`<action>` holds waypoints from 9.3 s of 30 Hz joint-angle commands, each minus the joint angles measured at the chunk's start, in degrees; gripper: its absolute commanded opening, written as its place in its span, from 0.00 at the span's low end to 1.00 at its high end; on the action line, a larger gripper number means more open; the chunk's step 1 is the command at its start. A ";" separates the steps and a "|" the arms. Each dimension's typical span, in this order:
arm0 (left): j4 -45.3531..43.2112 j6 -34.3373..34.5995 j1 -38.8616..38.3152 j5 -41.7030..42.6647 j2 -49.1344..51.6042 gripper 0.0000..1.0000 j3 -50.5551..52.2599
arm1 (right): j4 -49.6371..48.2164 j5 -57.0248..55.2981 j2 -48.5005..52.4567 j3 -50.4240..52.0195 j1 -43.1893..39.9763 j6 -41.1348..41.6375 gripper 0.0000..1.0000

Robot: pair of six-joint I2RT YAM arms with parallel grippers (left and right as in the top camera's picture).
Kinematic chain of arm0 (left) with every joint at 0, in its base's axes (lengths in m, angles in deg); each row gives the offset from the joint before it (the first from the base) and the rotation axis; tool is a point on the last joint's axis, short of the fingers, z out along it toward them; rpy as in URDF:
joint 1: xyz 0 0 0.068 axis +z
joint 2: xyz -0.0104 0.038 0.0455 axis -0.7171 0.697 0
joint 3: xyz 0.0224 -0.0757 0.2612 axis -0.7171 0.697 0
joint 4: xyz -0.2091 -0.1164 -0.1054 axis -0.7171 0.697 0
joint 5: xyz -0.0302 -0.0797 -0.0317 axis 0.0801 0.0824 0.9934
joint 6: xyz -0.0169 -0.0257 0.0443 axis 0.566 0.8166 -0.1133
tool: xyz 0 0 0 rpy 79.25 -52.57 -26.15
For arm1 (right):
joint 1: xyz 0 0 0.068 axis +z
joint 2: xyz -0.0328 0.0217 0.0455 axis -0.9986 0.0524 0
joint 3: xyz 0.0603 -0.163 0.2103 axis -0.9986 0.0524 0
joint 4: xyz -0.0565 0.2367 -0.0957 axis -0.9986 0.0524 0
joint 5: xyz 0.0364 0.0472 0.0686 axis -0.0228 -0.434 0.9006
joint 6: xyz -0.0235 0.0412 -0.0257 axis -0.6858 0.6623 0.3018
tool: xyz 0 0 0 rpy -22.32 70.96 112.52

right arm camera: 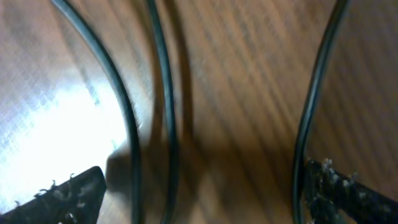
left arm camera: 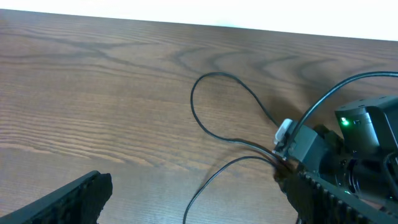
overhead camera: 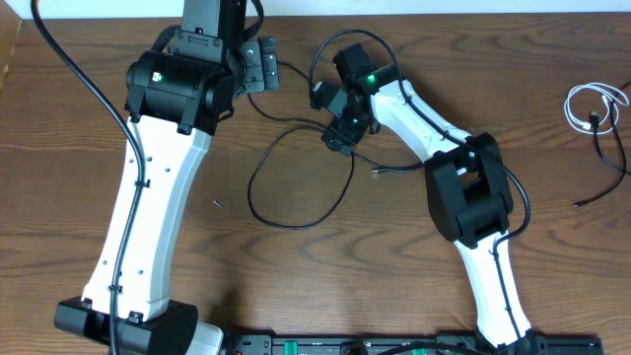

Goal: Untangle cables

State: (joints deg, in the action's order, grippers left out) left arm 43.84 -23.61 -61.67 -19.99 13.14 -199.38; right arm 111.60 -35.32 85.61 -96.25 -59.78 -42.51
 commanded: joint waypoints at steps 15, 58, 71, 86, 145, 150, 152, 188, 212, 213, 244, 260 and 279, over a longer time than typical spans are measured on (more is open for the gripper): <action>1.49 0.76 0.09 0.13 0.35 0.96 -0.28 | 8.81 -5.55 1.44 1.68 -3.15 15.10 0.23; 0.66 0.79 0.09 1.16 0.35 0.96 -0.28 | 12.46 0.90 -34.60 -5.38 -55.36 31.91 0.01; -0.13 0.79 0.09 1.18 0.37 0.96 -0.28 | -0.90 -5.27 -32.26 -5.35 -72.57 31.91 0.01; -0.17 0.79 0.09 1.18 0.39 0.96 -0.28 | 6.19 -2.56 -29.33 -5.35 -65.13 26.38 0.99; -0.11 0.76 0.09 1.16 0.39 0.96 -0.28 | -11.63 -12.09 -29.20 48.83 -17.42 37.88 0.21; -0.11 0.76 0.09 1.18 0.39 0.96 -0.28 | -16.48 -15.74 -29.20 53.07 -17.94 41.44 0.07; -0.11 0.76 0.09 1.18 0.39 0.96 -0.28 | -18.12 -18.49 -29.20 54.73 -18.80 43.08 0.01; 0.70 0.74 0.09 1.16 0.39 0.96 -0.28 | 2.16 5.35 -29.24 21.86 -55.60 29.77 0.76; 1.62 0.74 0.09 1.16 0.39 0.96 -0.28 | 31.12 5.35 -46.71 -4.35 -30.82 28.41 0.99; 1.62 0.76 0.09 1.16 0.39 0.96 -0.28 | 31.52 5.35 -47.15 -4.35 -30.82 28.44 0.99; 1.62 0.76 0.09 1.16 0.39 0.96 -0.28 | -48.70 -2.78 -95.14 74.66 -27.19 21.73 0.99; 1.62 0.76 0.09 1.16 0.39 0.96 -0.28 | -63.28 -7.37 -128.96 107.43 -28.15 21.75 0.99; 1.62 0.76 0.09 1.16 0.39 0.96 -0.28 | -45.68 -7.76 -138.03 112.67 -28.11 22.16 0.99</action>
State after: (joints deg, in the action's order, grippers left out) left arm 45.28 -23.61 -61.65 -18.70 13.17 -199.38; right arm 65.74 -42.44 -52.11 16.29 -87.64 -20.54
